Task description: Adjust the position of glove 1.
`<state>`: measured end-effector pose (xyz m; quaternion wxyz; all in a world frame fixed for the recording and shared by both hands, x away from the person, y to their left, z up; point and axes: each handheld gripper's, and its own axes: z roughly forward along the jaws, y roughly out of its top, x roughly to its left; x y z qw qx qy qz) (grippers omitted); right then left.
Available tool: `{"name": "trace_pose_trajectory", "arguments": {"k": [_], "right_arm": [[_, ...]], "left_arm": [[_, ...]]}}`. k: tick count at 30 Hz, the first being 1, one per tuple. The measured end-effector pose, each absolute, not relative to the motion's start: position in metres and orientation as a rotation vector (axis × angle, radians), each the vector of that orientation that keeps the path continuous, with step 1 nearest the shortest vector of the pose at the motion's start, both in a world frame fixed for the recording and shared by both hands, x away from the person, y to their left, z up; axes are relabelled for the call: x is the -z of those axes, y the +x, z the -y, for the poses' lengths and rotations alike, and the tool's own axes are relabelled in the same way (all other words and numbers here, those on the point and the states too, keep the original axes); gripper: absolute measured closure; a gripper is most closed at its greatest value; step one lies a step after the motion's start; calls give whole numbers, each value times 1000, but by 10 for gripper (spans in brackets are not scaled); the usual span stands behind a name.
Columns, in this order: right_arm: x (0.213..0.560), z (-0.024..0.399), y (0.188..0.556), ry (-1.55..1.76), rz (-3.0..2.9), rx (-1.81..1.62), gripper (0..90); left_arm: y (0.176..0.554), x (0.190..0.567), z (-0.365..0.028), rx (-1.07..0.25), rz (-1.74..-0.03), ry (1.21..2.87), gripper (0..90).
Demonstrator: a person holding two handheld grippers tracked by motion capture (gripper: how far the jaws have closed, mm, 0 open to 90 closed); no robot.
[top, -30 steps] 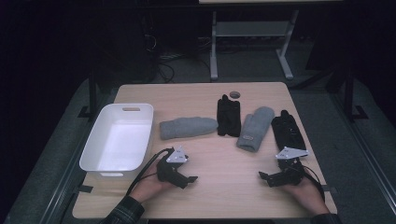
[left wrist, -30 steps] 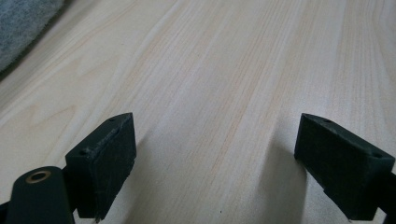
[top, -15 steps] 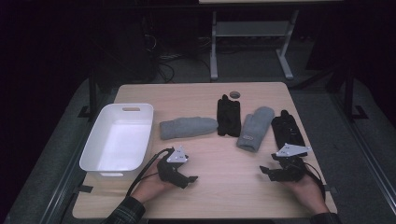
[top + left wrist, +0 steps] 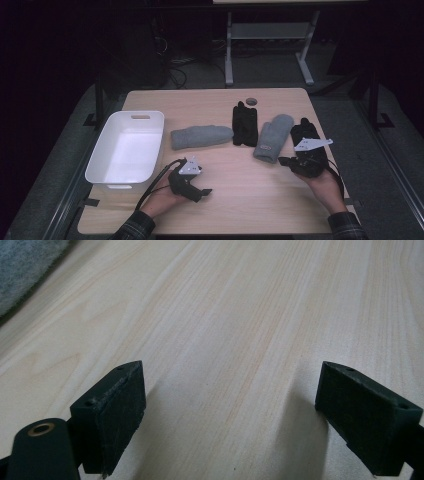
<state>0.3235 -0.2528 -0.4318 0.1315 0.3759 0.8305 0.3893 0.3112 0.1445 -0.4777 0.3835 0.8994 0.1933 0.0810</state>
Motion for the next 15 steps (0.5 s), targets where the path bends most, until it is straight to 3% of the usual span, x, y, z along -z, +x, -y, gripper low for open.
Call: {"name": "trace_pose_trajectory", "arguments": {"k": [15], "right_arm": [[431, 239, 384, 1128, -2395, -1152, 900]], "left_arm": [[312, 478, -145, -196, -486, 2293, 118]]}}
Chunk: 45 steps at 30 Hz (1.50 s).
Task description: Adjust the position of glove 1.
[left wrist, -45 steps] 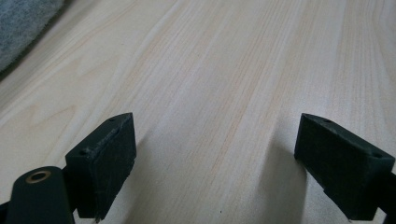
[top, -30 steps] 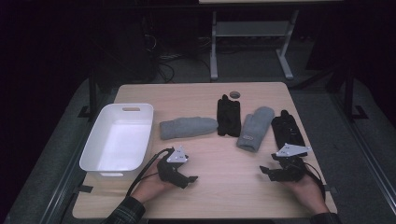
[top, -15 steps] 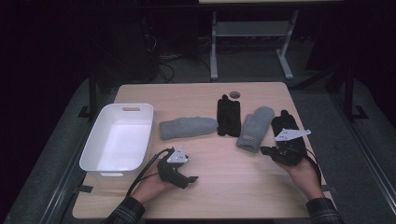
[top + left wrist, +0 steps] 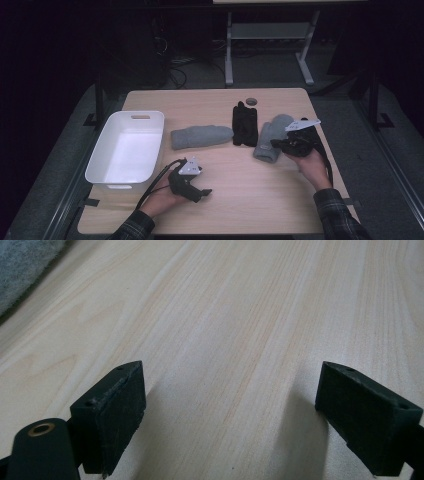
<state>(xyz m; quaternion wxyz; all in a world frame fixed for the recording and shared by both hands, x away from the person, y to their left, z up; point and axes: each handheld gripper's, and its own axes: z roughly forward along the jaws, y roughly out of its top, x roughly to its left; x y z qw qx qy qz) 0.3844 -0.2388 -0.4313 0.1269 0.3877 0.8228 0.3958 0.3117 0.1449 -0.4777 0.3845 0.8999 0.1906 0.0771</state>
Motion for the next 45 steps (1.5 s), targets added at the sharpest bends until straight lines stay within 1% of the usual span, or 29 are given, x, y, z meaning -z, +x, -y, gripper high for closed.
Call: {"name": "trace_pose_trajectory", "arguments": {"k": [9, 11, 15, 36, 45], "right_arm": [[446, 234, 402, 1168, -2437, -1117, 900], [453, 230, 402, 1165, -2476, -1047, 900], [454, 232, 400, 1177, -2484, -1070, 900], [449, 210, 353, 1075, -2581, -1045, 900], [449, 196, 325, 1008, -2630, -1079, 900]], "left_arm": [[312, 478, -145, -193, -485, 2295, 118], [312, 478, -145, -193, -485, 2294, 118], [312, 478, -145, -193, -485, 2294, 118], [311, 478, -145, -198, -488, 2288, 119], [311, 478, -145, -198, -491, 2286, 119]]}}
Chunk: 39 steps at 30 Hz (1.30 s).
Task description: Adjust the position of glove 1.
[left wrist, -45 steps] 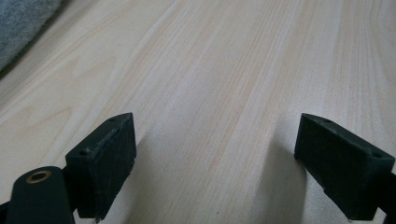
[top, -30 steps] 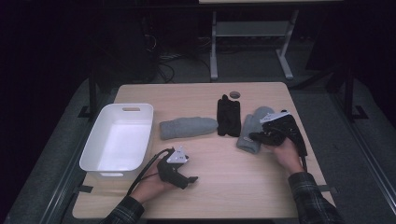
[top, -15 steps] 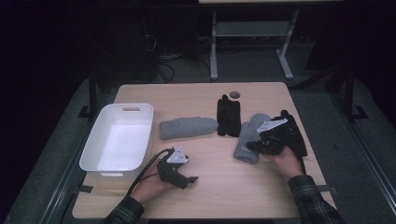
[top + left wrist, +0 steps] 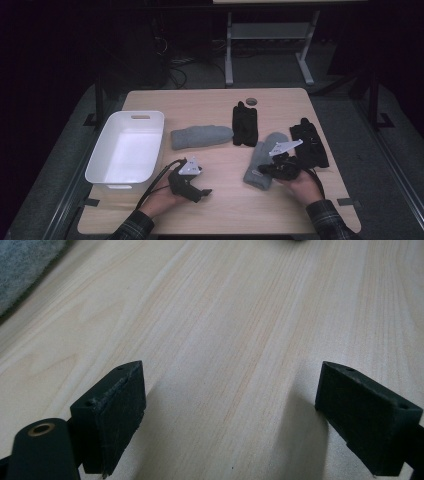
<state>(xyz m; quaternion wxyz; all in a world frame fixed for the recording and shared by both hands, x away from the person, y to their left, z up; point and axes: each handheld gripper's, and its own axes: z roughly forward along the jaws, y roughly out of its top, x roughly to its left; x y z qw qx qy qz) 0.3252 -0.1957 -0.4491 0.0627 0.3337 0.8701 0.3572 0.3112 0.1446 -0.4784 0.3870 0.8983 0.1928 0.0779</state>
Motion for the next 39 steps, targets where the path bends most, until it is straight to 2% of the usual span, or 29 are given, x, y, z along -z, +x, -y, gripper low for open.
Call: {"name": "trace_pose_trajectory", "arguments": {"k": [6, 14, 26, 31, 39], "right_arm": [[448, 181, 302, 937, -2690, -1096, 900], [446, 172, 290, 892, -2706, -1116, 900], [430, 202, 310, 956, -2580, -1159, 900], [433, 220, 301, 991, -2583, -1120, 900], [443, 223, 282, 987, -2638, -1100, 900]], "left_arm": [[311, 479, -144, -198, -493, 2282, 118], [311, 478, -145, -200, -488, 2287, 118], [311, 479, -144, -197, -495, 2280, 118], [311, 479, -144, -199, -493, 2280, 118], [311, 479, -145, -200, -491, 2285, 118]]}}
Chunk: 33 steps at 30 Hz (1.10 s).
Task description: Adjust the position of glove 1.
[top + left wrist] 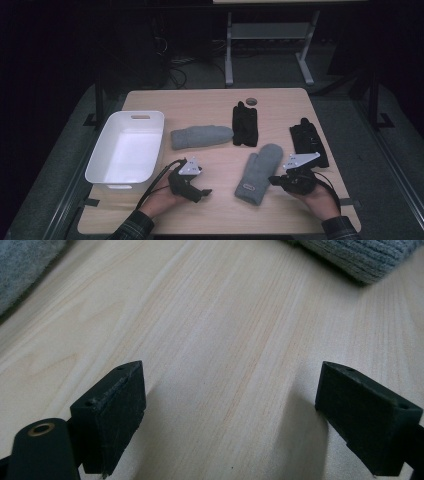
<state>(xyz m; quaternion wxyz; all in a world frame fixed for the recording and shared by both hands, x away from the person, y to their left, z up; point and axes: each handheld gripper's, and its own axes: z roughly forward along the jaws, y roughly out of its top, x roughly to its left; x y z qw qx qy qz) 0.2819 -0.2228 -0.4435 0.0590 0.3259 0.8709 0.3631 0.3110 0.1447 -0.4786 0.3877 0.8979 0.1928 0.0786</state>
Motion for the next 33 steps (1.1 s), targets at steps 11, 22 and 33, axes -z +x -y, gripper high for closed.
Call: {"name": "trace_pose_trajectory", "arguments": {"k": [11, 22, 33], "right_arm": [[451, 192, 275, 867, -2753, -1111, 900], [452, 154, 285, 771, -2800, -1129, 900], [445, 174, 281, 808, -2706, -1172, 753]], "left_arm": [[311, 478, -145, -202, -489, 2288, 119], [311, 478, -145, -202, -489, 2288, 119], [311, 478, -145, -201, -490, 2287, 119]]}}
